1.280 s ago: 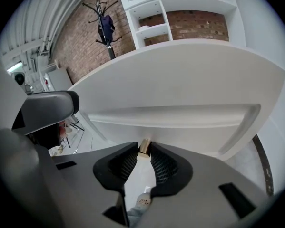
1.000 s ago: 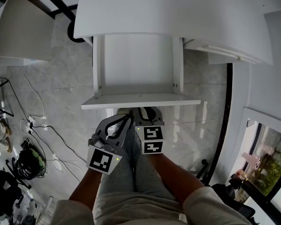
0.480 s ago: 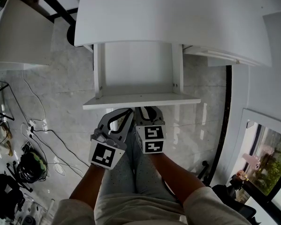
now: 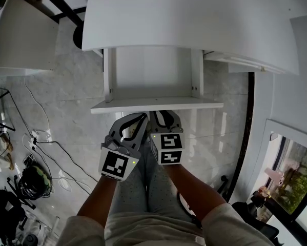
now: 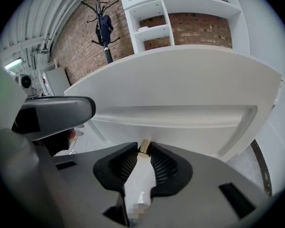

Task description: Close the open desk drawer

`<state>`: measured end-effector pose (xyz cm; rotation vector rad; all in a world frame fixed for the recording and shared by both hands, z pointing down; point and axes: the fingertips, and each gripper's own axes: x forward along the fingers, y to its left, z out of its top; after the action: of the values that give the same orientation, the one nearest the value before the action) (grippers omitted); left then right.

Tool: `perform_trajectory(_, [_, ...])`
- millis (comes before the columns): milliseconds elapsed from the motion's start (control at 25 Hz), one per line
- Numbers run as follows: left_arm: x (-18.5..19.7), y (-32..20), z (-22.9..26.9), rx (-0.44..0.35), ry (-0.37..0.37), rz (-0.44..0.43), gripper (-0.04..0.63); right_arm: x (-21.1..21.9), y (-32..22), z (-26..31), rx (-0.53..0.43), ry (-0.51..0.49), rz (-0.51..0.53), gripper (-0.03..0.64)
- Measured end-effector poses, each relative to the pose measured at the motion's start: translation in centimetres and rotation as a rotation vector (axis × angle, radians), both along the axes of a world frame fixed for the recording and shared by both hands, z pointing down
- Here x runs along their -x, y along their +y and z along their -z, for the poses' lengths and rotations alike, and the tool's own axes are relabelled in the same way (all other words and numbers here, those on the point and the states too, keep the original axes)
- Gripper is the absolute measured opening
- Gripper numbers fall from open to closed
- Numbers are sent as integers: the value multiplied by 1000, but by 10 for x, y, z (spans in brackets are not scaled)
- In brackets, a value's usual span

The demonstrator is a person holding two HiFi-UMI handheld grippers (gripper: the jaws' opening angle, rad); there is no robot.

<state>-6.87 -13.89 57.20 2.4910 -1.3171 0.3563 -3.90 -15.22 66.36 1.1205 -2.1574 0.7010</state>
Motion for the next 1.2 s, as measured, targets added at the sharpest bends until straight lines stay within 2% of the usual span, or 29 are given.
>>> perform_trajectory(520, [9,-28,-1,-7,29,37,17,7,-29,1,-16,1,-7,104])
perform_trajectory(680, [16,-34,-5,12,21,43,18,11,-39,0,-16,1,-4,104])
perform_trajectory(840, [21,-47,-4,-14,26,53,17,15,-50,-2,-17,5,-4,104])
perform_trajectory(1200, [29,-71,-10,-10,22,60,18,22,-80,-2,-34,-4,-12,104])
